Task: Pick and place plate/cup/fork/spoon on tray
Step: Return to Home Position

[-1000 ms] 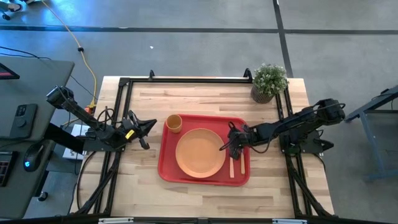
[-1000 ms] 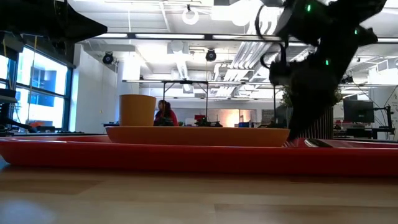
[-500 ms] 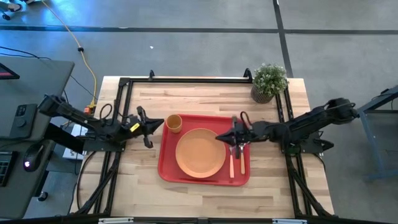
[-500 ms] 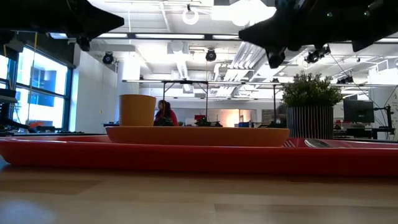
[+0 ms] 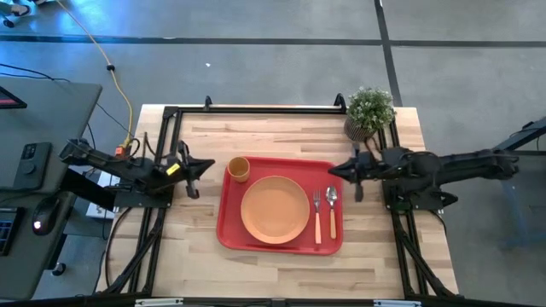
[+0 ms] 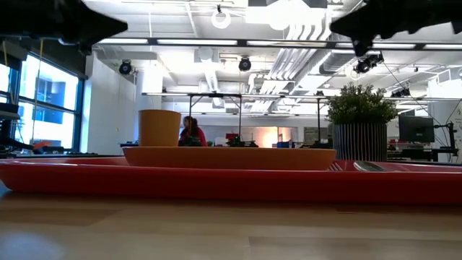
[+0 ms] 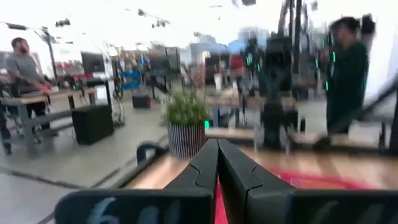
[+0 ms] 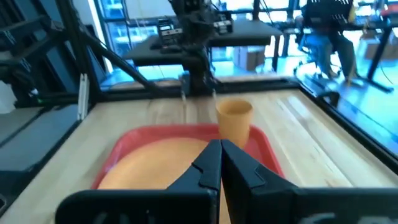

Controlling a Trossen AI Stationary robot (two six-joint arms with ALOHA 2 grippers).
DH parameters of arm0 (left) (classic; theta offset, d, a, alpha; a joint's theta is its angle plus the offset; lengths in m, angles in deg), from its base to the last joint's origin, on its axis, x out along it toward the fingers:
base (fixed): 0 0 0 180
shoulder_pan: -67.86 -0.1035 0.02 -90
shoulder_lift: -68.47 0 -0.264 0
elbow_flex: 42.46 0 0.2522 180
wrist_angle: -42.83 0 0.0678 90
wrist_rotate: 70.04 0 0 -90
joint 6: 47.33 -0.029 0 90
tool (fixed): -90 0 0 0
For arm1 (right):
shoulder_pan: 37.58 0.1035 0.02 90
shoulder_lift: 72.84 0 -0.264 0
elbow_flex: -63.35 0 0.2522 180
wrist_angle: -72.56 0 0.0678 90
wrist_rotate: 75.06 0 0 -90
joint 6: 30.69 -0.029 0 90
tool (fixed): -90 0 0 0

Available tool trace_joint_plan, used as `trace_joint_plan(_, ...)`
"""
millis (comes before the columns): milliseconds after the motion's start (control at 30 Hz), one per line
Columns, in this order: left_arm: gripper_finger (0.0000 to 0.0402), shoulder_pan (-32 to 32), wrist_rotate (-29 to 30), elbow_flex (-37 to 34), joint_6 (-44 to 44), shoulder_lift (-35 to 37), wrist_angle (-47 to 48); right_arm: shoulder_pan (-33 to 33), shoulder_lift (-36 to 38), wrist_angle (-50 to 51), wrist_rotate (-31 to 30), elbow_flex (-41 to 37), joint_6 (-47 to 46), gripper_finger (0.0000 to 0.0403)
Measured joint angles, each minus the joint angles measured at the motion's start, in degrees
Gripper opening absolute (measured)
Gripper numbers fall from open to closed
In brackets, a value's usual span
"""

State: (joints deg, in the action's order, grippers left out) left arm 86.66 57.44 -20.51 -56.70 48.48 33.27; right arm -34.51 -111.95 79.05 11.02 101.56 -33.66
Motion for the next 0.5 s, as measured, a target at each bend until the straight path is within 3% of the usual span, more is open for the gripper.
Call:
trace_joint_plan(100,0.0000,0.0,-3.5,0.0,0.2,2.6,7.9,-0.2,5.5,7.4,-0.7,0.0,-1.1,0.0000)
trace_joint_plan(233,0.0000,0.0,-5.3,0.0,-0.4,4.0,11.4,0.4,9.9,10.4,-1.7,-0.1,-0.2,0.0000)
trace_joint_plan(500,0.0000,-0.1,-5.4,-5.1,-1.8,8.1,9.4,-0.5,21.2,1.3,-1.6,-13.2,1.5,0.0000)
